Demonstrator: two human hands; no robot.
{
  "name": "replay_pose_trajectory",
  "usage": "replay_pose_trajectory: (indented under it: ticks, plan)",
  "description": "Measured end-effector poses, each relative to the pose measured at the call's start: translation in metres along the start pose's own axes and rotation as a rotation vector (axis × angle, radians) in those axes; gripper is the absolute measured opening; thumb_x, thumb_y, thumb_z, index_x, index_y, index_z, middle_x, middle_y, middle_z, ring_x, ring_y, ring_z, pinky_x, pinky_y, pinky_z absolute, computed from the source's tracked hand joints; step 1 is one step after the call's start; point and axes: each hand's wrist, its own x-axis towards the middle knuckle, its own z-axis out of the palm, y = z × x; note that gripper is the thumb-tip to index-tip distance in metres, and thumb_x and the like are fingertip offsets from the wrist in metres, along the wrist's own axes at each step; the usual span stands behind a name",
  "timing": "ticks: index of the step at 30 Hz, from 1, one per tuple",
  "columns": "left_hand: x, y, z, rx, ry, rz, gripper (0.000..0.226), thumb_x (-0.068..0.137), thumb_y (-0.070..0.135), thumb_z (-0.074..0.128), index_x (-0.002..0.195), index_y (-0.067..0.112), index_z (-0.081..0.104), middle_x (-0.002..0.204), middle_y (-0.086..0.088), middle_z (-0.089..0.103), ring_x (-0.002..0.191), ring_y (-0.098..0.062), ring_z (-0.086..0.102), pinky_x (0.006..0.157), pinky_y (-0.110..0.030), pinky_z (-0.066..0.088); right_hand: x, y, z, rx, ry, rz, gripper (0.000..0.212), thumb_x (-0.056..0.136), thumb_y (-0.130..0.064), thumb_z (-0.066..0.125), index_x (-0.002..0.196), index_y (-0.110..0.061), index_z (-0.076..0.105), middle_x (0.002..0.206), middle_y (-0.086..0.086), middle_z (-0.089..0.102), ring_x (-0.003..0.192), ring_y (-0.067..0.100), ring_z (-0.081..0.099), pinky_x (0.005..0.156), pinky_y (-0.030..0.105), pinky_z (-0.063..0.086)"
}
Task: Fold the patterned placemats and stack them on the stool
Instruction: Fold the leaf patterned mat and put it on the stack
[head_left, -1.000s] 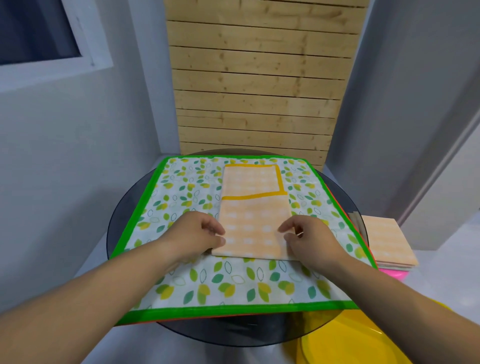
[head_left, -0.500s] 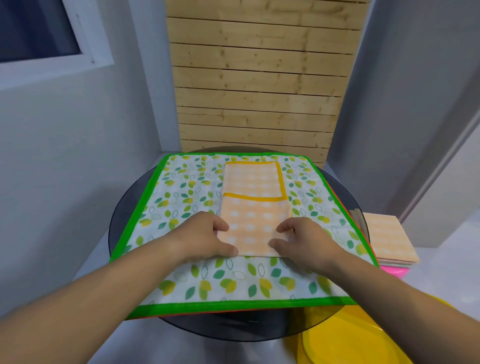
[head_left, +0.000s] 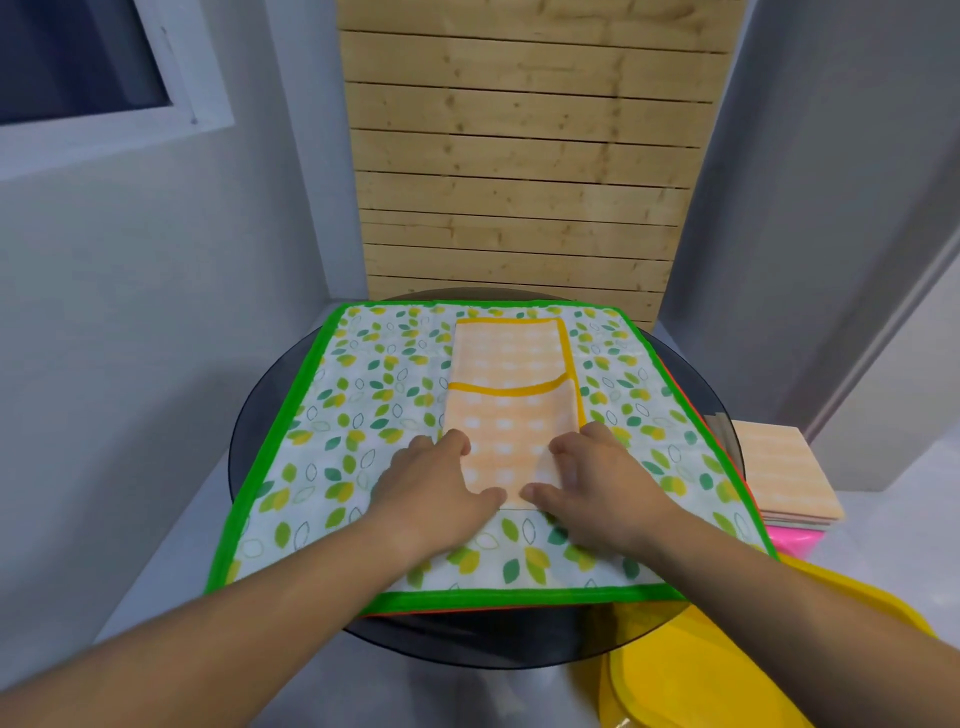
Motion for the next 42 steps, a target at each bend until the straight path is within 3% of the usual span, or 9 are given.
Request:
replay_pose_trajectory:
  ticks: [5, 13, 19, 26, 34, 42]
  plan:
    - [-0.002, -0.001, 0.01, 0.194, 0.087, 0.03, 0.066, 0.084, 0.078, 0.037, 0.136, 0.036, 0.034, 0.125, 0.0, 0.038, 0.121, -0.024, 0.031, 0.1, -0.039, 0.027, -0.002, -0.001, 0.009, -0.039, 0.056, -0.014, 0.067, 0.082, -0.066, 0.059, 0.13, -0.019, 0.05, 0.121, -0.001, 0.043, 0.114, 0.021, 0.047, 0.094, 0.034, 0.044]
    - [0.0, -0.016, 0.013, 0.316, 0.114, 0.101, 0.076, 0.084, 0.085, 0.018, 0.146, 0.044, 0.024, 0.113, 0.002, 0.029, 0.113, -0.022, 0.028, 0.099, -0.039, 0.029, -0.008, 0.007, 0.013, -0.165, 0.116, 0.062, 0.068, 0.08, -0.079, 0.046, 0.137, -0.043, 0.044, 0.134, 0.001, 0.037, 0.127, 0.026, 0.034, 0.104, 0.043, 0.027]
    - [0.004, -0.024, 0.006, 0.25, 0.066, 0.103, 0.067, 0.086, 0.082, 0.029, 0.146, 0.052, 0.026, 0.111, 0.006, 0.029, 0.111, -0.017, 0.025, 0.091, -0.034, 0.022, -0.015, 0.033, 0.001, -0.166, 0.113, 0.096, 0.063, 0.082, -0.079, 0.044, 0.138, -0.05, 0.044, 0.13, -0.003, 0.037, 0.126, 0.024, 0.034, 0.105, 0.044, 0.026]
    - [0.012, -0.036, -0.008, 0.139, -0.032, 0.071, 0.057, 0.09, 0.07, 0.048, 0.144, 0.062, 0.031, 0.114, 0.011, 0.034, 0.114, -0.014, 0.028, 0.095, -0.031, 0.023, -0.015, 0.051, -0.008, -0.108, 0.055, 0.065, 0.056, 0.086, -0.072, 0.049, 0.138, -0.055, 0.042, 0.133, -0.006, 0.037, 0.128, 0.022, 0.033, 0.107, 0.045, 0.025]
    - [0.015, -0.043, -0.022, 0.155, -0.146, 0.115, 0.051, 0.097, 0.06, 0.045, 0.144, 0.064, 0.027, 0.12, 0.013, 0.035, 0.116, -0.014, 0.03, 0.093, -0.031, 0.024, -0.015, 0.057, -0.015, -0.072, -0.005, 0.042, 0.049, 0.09, -0.063, 0.053, 0.137, -0.055, 0.044, 0.135, -0.006, 0.036, 0.127, 0.022, 0.033, 0.105, 0.043, 0.025]
    - [0.019, -0.051, -0.028, 0.019, -0.163, 0.146, 0.044, 0.099, 0.044, 0.051, 0.138, 0.06, 0.039, 0.113, 0.015, 0.041, 0.117, -0.014, 0.035, 0.098, -0.031, 0.026, -0.016, 0.052, -0.015, -0.15, 0.004, 0.003, 0.051, 0.092, -0.062, 0.046, 0.142, -0.05, 0.041, 0.137, -0.004, 0.038, 0.129, 0.023, 0.032, 0.107, 0.044, 0.026]
